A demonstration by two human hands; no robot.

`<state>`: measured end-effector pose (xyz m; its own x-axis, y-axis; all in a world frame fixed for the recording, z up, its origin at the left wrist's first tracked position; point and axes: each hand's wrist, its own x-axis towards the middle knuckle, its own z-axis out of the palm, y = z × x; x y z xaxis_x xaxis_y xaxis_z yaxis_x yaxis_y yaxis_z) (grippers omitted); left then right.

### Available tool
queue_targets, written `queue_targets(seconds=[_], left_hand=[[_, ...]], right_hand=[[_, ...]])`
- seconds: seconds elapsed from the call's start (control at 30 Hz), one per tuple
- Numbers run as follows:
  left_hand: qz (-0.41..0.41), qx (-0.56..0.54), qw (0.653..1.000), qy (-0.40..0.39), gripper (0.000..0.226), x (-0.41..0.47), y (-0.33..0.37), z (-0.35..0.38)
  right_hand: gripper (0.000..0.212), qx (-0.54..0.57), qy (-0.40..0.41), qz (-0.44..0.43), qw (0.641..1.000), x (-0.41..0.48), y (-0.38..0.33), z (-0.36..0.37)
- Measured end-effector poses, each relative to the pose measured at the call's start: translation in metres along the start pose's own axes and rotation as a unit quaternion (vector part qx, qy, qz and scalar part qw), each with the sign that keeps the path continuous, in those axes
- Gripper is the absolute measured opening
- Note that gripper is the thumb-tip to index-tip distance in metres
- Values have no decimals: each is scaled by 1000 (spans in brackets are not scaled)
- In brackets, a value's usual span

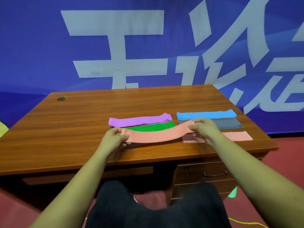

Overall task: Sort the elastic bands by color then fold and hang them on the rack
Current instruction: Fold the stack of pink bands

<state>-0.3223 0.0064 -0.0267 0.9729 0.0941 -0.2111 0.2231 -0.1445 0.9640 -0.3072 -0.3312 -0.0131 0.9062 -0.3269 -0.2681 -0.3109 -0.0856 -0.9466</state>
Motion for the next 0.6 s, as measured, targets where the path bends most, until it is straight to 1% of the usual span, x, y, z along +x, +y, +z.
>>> queue_targets(seconds=[0.07, 0.13, 0.23, 0.33, 0.43, 0.5, 0.6], left_hand=[[-2, -15, 1000, -16, 10, -2, 8, 21], [-6, -20, 999, -38, 9, -1, 14, 45], [-22, -19, 997, -77, 15, 1, 19, 85], [-33, 15, 994, -101, 17, 4, 18, 123], [-31, 49, 992, -116, 21, 8, 17, 158], [-22, 93, 989, -112, 22, 10, 19, 179], [22, 222, 973, -65, 19, 13, 23, 200]], right_hand=[[18, -4, 17, 1, 1000, 5, -1, -24], [21, -6, 41, 11, 999, 8, -2, -50], [18, -27, 88, 20, 996, 11, 0, -91], [19, -36, 135, 31, 990, 20, 10, -130], [10, -71, 181, 24, 981, 28, 22, -158], [9, -77, 207, 21, 975, 37, 31, -173], [14, -106, 228, 18, 968, 51, 42, -187]])
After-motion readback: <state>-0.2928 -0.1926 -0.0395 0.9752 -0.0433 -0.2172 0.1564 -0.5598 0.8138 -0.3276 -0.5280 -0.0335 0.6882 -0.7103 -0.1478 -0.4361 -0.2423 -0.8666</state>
